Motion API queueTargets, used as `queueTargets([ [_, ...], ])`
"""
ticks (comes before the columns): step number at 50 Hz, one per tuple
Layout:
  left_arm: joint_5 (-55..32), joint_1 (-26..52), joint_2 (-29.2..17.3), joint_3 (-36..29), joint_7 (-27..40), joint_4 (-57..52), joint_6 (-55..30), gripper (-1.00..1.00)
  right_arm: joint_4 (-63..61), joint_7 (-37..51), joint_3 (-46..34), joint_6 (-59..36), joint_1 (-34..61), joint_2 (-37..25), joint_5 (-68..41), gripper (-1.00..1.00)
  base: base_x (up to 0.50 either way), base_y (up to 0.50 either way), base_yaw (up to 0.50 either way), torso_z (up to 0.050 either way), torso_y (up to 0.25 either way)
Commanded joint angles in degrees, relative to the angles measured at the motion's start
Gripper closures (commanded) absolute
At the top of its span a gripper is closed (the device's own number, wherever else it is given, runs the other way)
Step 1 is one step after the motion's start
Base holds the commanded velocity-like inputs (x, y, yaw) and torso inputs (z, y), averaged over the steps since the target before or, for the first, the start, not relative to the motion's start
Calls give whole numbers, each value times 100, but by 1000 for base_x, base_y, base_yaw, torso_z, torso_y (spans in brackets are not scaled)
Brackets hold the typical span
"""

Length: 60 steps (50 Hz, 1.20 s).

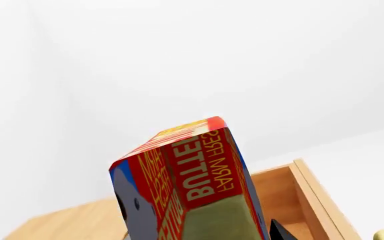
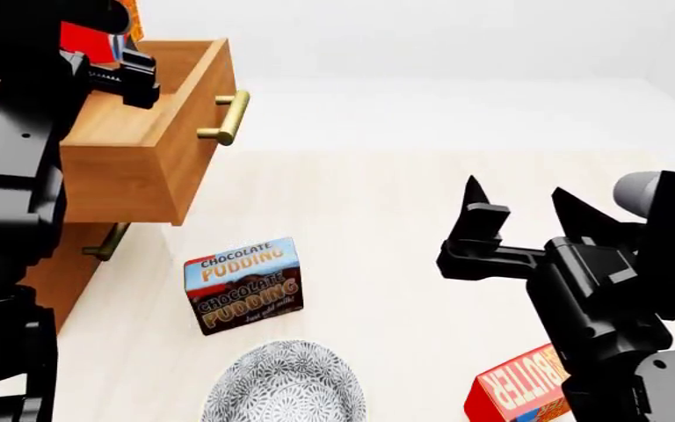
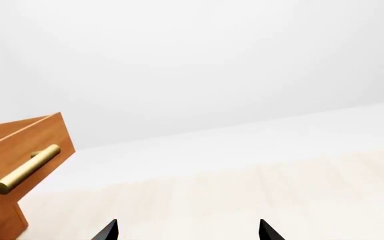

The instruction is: Put the butter at the front in the top drawer of the cabinet and close it.

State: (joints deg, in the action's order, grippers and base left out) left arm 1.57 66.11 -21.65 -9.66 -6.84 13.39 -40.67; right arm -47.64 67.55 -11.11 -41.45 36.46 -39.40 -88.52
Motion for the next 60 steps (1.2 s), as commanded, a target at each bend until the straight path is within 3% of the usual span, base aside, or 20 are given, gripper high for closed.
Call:
queueTargets([
  [1,-1,82,-3,83,162,151,183,100,-4,25,-30,3,-15,9,18,-100,0,0,0,0,0],
  [60,-48,61,-15,-4,188,284,77,100,-139,100,31,145,-138,-91,-8,-100,0,0,0,1,1],
])
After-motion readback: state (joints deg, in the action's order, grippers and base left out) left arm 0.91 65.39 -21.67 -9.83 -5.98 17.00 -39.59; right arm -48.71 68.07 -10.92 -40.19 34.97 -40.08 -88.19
